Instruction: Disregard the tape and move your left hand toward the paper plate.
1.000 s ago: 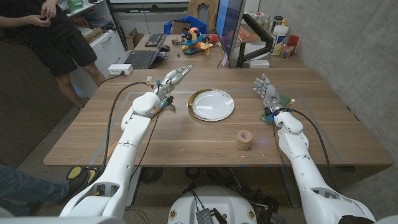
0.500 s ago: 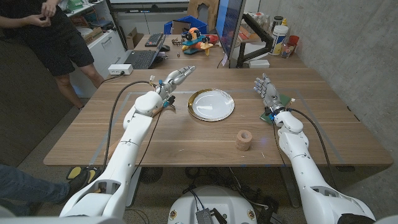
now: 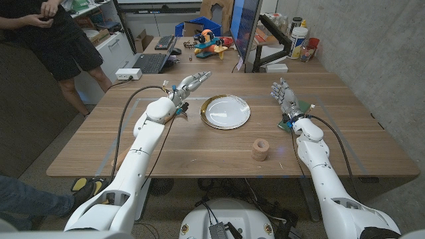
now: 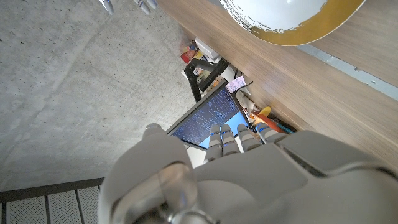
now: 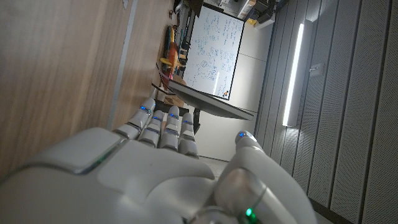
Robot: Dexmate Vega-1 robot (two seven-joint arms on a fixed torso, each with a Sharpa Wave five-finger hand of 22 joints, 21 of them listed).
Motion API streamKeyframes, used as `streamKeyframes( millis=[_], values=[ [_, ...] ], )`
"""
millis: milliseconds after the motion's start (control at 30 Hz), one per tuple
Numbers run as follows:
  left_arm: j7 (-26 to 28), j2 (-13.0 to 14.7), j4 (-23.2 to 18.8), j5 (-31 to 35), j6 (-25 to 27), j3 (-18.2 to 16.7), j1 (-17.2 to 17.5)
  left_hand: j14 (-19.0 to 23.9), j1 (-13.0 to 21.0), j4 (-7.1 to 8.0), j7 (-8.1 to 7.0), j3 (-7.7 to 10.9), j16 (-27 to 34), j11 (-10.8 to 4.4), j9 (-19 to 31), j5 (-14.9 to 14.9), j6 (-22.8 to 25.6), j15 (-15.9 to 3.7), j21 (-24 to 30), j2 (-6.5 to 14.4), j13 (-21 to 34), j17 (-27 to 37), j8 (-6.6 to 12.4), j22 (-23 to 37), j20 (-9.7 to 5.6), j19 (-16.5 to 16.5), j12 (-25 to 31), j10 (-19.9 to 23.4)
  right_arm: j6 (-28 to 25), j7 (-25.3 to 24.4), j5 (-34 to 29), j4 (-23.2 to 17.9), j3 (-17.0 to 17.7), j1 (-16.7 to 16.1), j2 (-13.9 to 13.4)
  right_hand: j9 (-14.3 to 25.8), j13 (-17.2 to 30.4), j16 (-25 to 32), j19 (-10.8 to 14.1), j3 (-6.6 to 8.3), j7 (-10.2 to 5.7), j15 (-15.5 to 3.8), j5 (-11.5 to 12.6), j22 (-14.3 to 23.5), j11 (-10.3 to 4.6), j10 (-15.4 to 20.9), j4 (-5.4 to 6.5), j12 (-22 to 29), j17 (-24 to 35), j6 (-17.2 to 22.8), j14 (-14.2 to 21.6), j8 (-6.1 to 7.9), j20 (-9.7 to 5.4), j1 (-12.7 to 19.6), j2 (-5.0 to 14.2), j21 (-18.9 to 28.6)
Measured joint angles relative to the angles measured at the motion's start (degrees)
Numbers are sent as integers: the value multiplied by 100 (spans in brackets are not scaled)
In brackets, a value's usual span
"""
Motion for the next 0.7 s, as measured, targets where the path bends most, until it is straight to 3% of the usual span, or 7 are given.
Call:
streamKeyframes(
  millis=[700],
  values=[
    [-29, 20, -112, 204, 103, 151, -11, 0, 0, 0, 0, 0, 0, 0, 0, -39, 0, 0, 0, 0, 0, 0, 0, 0, 17, -17, 0, 0, 34, 37, 60, -38, 53, -37, -9, 0, 0, 0, 1, 0, 0, 21, 0, 0, 1, -1, 0, 0, 0, 0, 21, 0, -1, 0, 0, -61]
  ],
)
